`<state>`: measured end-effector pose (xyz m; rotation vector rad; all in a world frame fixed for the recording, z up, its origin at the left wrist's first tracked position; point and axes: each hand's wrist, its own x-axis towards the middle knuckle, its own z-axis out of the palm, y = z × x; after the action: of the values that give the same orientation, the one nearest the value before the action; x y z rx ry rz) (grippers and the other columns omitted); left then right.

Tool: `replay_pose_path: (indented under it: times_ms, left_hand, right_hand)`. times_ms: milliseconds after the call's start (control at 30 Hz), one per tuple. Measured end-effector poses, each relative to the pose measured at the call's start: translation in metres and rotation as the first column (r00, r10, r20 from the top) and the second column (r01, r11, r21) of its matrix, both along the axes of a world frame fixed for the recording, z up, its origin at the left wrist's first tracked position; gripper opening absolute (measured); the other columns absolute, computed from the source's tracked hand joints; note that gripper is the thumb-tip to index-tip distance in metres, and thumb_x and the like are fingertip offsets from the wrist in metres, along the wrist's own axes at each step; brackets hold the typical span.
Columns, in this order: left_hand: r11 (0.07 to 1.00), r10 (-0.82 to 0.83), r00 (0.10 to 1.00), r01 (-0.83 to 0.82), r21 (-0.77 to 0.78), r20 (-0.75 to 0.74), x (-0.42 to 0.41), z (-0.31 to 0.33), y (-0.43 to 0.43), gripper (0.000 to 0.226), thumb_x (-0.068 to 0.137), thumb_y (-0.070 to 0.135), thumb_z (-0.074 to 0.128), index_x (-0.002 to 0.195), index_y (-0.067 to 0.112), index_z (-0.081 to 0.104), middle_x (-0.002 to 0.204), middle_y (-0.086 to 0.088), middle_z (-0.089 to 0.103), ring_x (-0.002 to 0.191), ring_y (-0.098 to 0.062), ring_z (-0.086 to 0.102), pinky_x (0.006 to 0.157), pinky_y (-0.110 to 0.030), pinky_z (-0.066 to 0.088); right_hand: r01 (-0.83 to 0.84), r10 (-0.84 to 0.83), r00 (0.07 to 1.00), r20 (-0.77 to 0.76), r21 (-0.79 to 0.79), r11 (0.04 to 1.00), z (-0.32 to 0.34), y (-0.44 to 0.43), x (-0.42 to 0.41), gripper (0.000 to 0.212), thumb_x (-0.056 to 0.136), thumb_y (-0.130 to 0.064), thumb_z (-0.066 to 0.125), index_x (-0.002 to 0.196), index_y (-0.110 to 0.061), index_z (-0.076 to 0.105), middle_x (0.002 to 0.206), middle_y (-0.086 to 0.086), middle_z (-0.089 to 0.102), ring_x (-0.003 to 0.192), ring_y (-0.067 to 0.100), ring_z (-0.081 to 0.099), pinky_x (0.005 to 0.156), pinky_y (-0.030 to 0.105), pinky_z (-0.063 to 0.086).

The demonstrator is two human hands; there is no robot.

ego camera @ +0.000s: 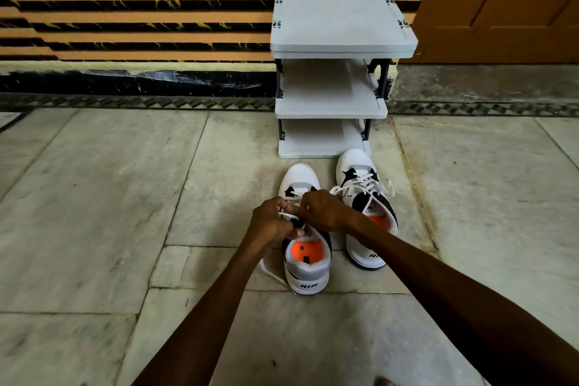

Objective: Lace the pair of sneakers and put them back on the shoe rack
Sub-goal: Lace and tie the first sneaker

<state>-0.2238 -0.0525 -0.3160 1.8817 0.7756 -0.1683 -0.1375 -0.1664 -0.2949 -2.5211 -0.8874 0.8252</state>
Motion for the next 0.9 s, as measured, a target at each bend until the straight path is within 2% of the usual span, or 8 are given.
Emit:
replay_pose_path:
  times_ms: [67,133,233,367,600,700,800,900]
  left_hand:
    - [1.0,0.01,1.0,-0.01,-0.007,-0.004,0.001,-0.002,0.001,0.041,0.054,0.006,0.087,0.088,0.015,0.066,0.091,-0.001,0.071,0.074,-0.011,0.063,0.062,-0.023,0.051]
    - [1.0,0.016,1.0,-0.016,-0.01,-0.002,0.002,-0.003,0.0,0.039,0.053,0.006,0.087,0.083,0.017,0.064,0.089,-0.002,0.072,0.073,-0.012,0.062,0.066,-0.026,0.053]
    - [1.0,0.017,1.0,-0.017,-0.023,0.009,0.003,-0.005,-0.001,0.037,0.054,0.005,0.085,0.078,0.02,0.061,0.085,0.0,0.07,0.071,-0.012,0.06,0.066,-0.026,0.051]
    - [0.999,0.007,1.0,-0.006,-0.048,0.015,-0.001,-0.01,0.001,0.038,0.055,0.009,0.086,0.083,0.02,0.062,0.09,-0.002,0.07,0.078,-0.016,0.063,0.07,-0.03,0.052]
    - [0.98,0.073,0.997,-0.068,-0.189,0.024,-0.014,-0.015,-0.005,0.039,0.061,0.019,0.083,0.09,0.02,0.057,0.09,-0.002,0.068,0.088,-0.022,0.066,0.075,-0.038,0.053]
    - [0.974,0.072,0.997,-0.065,-0.217,0.028,-0.015,-0.014,-0.006,0.039,0.064,0.018,0.082,0.091,0.02,0.055,0.09,-0.003,0.068,0.087,-0.022,0.067,0.074,-0.04,0.054]
    - [0.969,0.06,0.998,-0.055,-0.242,0.013,-0.013,-0.01,-0.006,0.038,0.067,0.016,0.081,0.094,0.019,0.054,0.082,-0.001,0.065,0.077,-0.018,0.062,0.061,-0.03,0.047]
    - [0.969,0.067,0.998,-0.066,-0.238,-0.005,-0.013,-0.011,-0.006,0.04,0.064,0.019,0.081,0.094,0.021,0.054,0.088,-0.004,0.067,0.079,-0.019,0.063,0.066,-0.032,0.049]
  right_hand:
    - [0.003,0.003,0.996,-0.091,0.064,0.998,0.004,-0.008,0.004,0.039,0.099,-0.031,0.046,0.094,0.002,0.066,0.096,0.019,0.065,0.093,0.027,0.06,0.071,0.031,0.039]
    - [0.048,-0.021,0.979,-0.205,0.129,0.991,0.002,-0.017,0.008,0.021,0.097,-0.021,0.049,0.086,-0.01,0.062,0.084,0.006,0.058,0.081,0.017,0.053,0.071,0.029,0.037]
    - [0.127,-0.067,0.953,-0.297,0.189,0.974,-0.002,-0.025,0.01,0.023,0.095,-0.018,0.053,0.072,-0.019,0.057,0.071,-0.003,0.053,0.067,0.01,0.048,0.071,0.033,0.039]
    - [0.132,-0.1,0.981,-0.165,0.2,0.971,0.0,-0.021,0.009,0.018,0.092,-0.022,0.059,0.082,-0.012,0.069,0.08,0.005,0.063,0.077,0.015,0.058,0.076,0.032,0.047]
    - [0.098,-0.109,0.994,0.033,0.233,0.967,0.006,-0.035,-0.002,0.014,0.08,-0.017,0.071,0.091,-0.011,0.078,0.092,0.008,0.076,0.083,0.016,0.065,0.068,0.023,0.044]
    - [0.115,-0.125,0.992,0.03,0.239,0.964,0.004,-0.036,-0.003,0.013,0.08,-0.015,0.071,0.09,-0.012,0.079,0.092,0.01,0.076,0.088,0.019,0.068,0.071,0.026,0.047]
    - [0.085,-0.084,0.996,-0.013,0.181,0.98,0.001,-0.037,0.0,0.013,0.084,-0.016,0.067,0.089,-0.009,0.076,0.089,0.011,0.075,0.083,0.019,0.066,0.067,0.022,0.046]
    - [0.05,-0.041,0.997,-0.059,0.147,0.988,0.0,-0.038,-0.002,0.017,0.089,-0.017,0.061,0.093,-0.005,0.072,0.085,0.009,0.067,0.082,0.014,0.058,0.063,0.016,0.039]
